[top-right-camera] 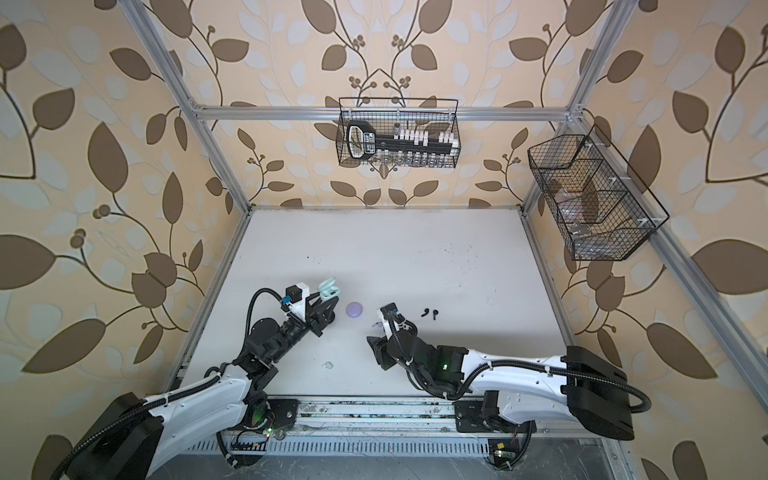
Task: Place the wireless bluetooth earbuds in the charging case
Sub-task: 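Lift the mint-green earbud with the right gripper and draw it back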
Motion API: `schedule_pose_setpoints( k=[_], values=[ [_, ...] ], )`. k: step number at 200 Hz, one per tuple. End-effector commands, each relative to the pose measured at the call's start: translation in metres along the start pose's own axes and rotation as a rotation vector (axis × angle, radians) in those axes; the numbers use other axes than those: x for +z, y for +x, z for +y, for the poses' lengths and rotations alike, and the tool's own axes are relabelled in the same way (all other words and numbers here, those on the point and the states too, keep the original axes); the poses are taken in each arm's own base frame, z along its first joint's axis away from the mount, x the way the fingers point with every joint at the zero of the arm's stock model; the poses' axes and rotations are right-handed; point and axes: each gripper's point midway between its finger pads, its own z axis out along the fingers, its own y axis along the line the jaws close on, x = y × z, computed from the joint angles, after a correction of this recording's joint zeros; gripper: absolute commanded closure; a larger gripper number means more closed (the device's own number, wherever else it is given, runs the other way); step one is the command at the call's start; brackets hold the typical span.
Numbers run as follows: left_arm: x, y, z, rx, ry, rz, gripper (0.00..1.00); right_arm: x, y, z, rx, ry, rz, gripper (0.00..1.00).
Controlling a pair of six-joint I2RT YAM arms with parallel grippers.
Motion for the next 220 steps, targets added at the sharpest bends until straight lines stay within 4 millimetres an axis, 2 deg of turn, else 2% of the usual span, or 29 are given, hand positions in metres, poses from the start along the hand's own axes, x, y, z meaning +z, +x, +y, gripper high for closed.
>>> schedule_pose_setpoints(
  k=[1, 22, 51, 82, 152, 195, 220],
  values=[
    [0.000, -0.018, 0.021, -0.056, -0.112, -0.055, 1.00, 0.003, -0.002, 0.041, -0.086, -0.129, -0.043, 0.34],
    [-0.004, -0.019, 0.028, -0.054, -0.160, -0.048, 1.00, 0.017, 0.008, 0.060, -0.114, -0.153, -0.018, 0.34],
    [-0.013, -0.022, 0.037, -0.055, -0.214, -0.074, 1.00, 0.050, 0.030, 0.082, -0.182, -0.162, 0.065, 0.37],
    [-0.018, -0.026, 0.038, -0.045, -0.228, -0.083, 1.00, 0.073, 0.048, 0.097, -0.269, -0.179, 0.108, 0.40],
    [-0.015, -0.029, 0.032, -0.026, -0.196, -0.077, 1.00, 0.108, 0.076, 0.098, -0.377, -0.133, 0.188, 0.58],
    [-0.015, -0.030, 0.030, -0.026, -0.186, -0.083, 1.00, 0.112, 0.081, 0.099, -0.399, -0.133, 0.208, 0.69],
    [-0.015, -0.030, 0.030, -0.024, -0.181, -0.083, 1.00, 0.113, 0.085, 0.098, -0.414, -0.134, 0.223, 0.71]
  ],
)
